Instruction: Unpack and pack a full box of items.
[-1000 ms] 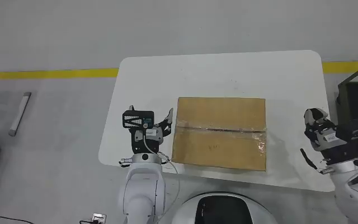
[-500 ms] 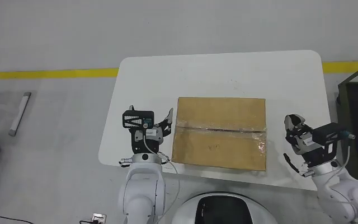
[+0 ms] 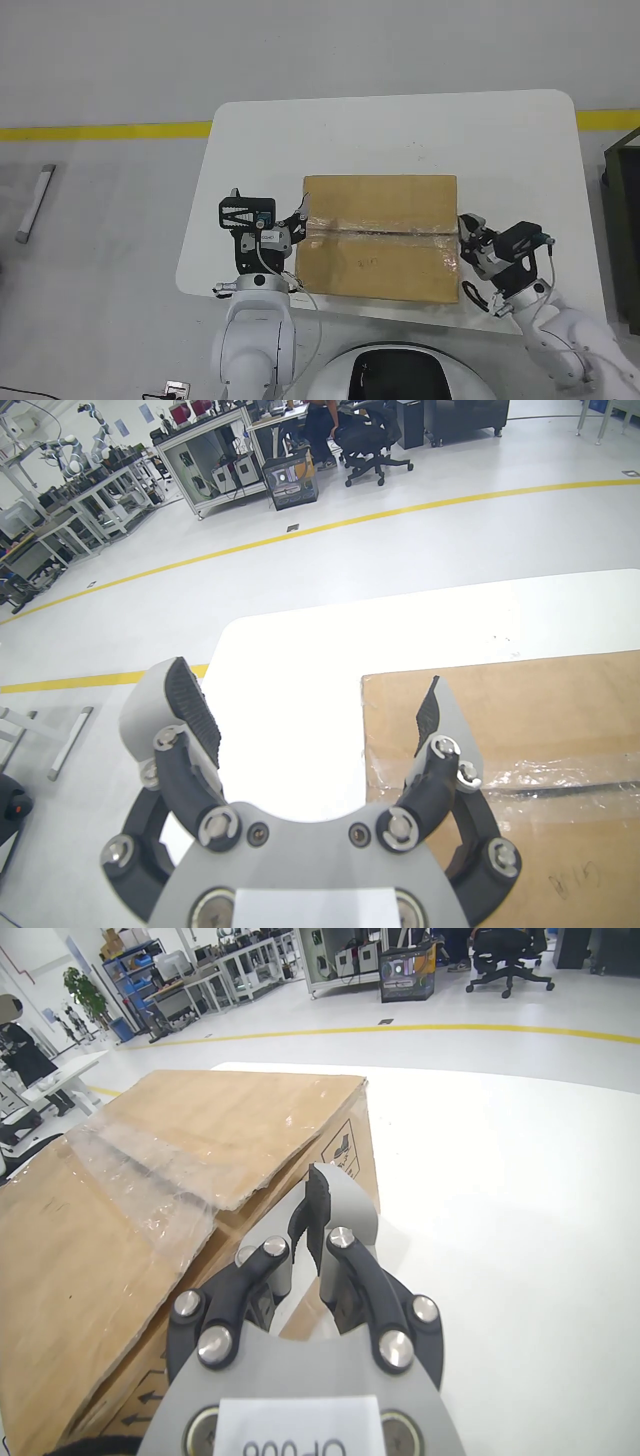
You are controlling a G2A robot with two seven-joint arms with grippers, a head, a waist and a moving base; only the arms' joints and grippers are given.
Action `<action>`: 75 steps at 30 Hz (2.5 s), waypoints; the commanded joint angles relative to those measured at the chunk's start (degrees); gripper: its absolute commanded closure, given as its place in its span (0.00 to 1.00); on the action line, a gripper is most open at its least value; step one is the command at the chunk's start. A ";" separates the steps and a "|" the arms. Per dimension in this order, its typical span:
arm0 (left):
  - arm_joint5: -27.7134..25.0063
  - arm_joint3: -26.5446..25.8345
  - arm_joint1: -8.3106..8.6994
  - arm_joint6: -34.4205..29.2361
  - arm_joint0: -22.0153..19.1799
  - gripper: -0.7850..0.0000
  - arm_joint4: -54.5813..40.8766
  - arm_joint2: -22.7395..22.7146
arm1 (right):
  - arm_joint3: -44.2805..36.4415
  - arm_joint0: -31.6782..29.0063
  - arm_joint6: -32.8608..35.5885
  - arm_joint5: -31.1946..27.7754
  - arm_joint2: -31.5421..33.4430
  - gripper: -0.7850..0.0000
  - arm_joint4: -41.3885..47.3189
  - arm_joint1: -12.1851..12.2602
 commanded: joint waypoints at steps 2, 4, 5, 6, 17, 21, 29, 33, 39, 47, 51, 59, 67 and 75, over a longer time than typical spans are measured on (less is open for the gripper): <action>-0.65 -0.41 0.01 0.78 0.43 0.00 -1.65 0.40 | -0.12 0.45 -0.52 0.64 -0.22 1.00 -0.28 -0.07; -2.62 -1.27 0.09 0.78 0.42 0.00 -1.81 1.30 | -0.46 0.16 -1.25 1.34 0.45 1.00 -0.94 -0.05; -3.47 -1.79 0.06 0.28 0.49 0.00 -3.08 2.14 | -0.73 -0.27 -1.71 1.81 1.06 1.00 -1.11 -0.03; -4.65 -2.28 0.06 -0.47 0.37 0.00 -3.76 2.96 | -1.02 -0.82 -2.09 2.11 1.78 1.00 -0.96 0.00; -19.13 0.30 0.19 -6.15 -2.42 0.00 -0.64 17.53 | -3.68 -7.94 -4.77 3.27 12.83 1.00 3.09 0.33; -20.54 2.77 0.17 -7.77 -2.83 0.00 2.22 20.83 | -3.60 -9.17 -5.64 3.34 14.83 1.00 4.54 0.28; -20.54 2.77 0.17 -7.77 -2.83 0.00 2.22 20.83 | -4.47 -10.95 -6.50 2.96 16.68 1.00 5.25 0.13; -20.42 3.81 0.27 -6.83 -2.14 0.00 1.13 20.32 | -4.51 -11.76 -7.03 2.64 17.31 1.00 5.45 0.04; -21.29 7.07 -0.01 -5.35 -4.21 0.00 0.56 22.80 | -4.44 -12.42 -7.27 2.13 18.14 1.00 5.03 -0.04; -21.14 11.63 -0.70 -8.81 -8.15 0.08 5.63 26.43 | -4.38 -12.89 -7.61 1.93 18.30 1.00 4.95 -0.23; -21.26 12.50 -0.70 -10.05 -8.84 0.21 9.42 26.68 | -4.37 -12.84 -7.82 1.81 18.26 1.00 4.94 -0.32; -23.34 13.88 -0.61 -10.80 -9.77 0.45 16.24 27.59 | -4.32 -12.24 -7.42 1.61 18.12 1.00 5.12 -0.47; -23.83 14.42 -0.48 -9.02 -9.47 0.61 20.84 27.94 | -4.08 -11.83 -7.06 1.34 17.91 1.00 5.29 -0.61; -22.65 14.86 -0.42 -6.86 -8.85 1.00 23.27 27.03 | -4.17 -11.34 -6.67 1.27 17.56 1.00 5.17 -0.74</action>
